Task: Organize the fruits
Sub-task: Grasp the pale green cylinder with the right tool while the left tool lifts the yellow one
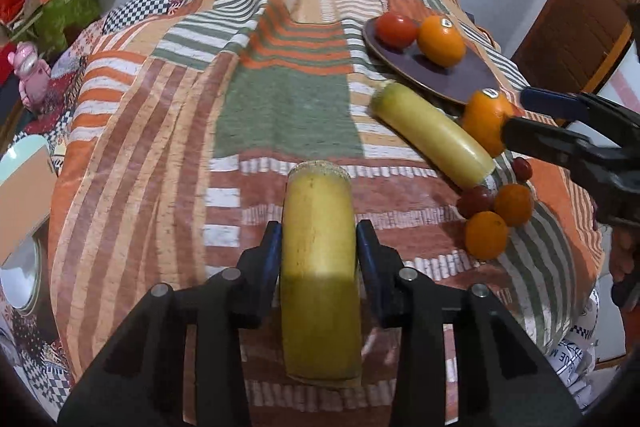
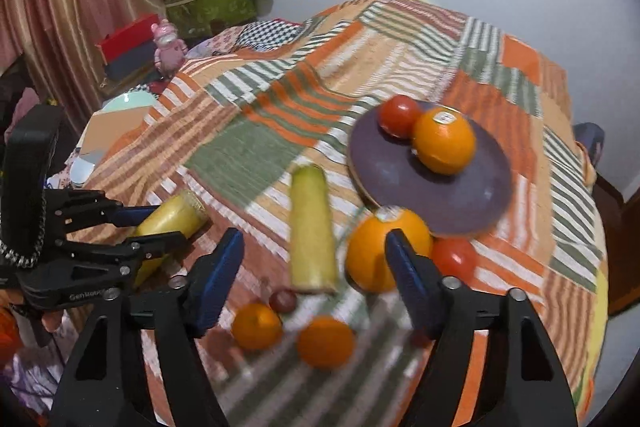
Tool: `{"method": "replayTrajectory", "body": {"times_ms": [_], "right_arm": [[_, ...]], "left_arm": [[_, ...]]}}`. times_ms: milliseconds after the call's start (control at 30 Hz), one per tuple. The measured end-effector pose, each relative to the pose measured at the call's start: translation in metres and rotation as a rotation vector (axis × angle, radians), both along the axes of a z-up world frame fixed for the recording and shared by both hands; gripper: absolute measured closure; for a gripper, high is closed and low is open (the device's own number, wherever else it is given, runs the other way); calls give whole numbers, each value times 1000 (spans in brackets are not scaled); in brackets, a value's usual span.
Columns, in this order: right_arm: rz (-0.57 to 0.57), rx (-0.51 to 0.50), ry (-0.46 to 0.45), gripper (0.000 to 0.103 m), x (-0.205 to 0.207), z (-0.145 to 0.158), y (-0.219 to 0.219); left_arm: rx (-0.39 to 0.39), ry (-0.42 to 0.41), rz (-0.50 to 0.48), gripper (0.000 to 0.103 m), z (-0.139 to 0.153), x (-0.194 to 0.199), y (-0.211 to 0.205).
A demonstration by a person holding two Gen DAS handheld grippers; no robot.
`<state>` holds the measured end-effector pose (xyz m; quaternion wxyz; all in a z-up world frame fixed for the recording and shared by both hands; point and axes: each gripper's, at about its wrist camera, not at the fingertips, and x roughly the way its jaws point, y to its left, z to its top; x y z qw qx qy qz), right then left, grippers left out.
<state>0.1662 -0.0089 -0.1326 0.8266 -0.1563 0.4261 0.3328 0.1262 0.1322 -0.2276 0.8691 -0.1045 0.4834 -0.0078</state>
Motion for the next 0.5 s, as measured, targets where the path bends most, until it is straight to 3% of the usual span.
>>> {"method": "replayTrajectory", "body": {"times_ms": [167, 500], "right_arm": [[37, -49, 100, 56, 24, -20, 31], [41, -176, 178, 56, 52, -49, 59]], "left_arm": [[-34, -3, -16, 65, -3, -5, 6], [-60, -15, -32, 65, -8, 5, 9]]}}
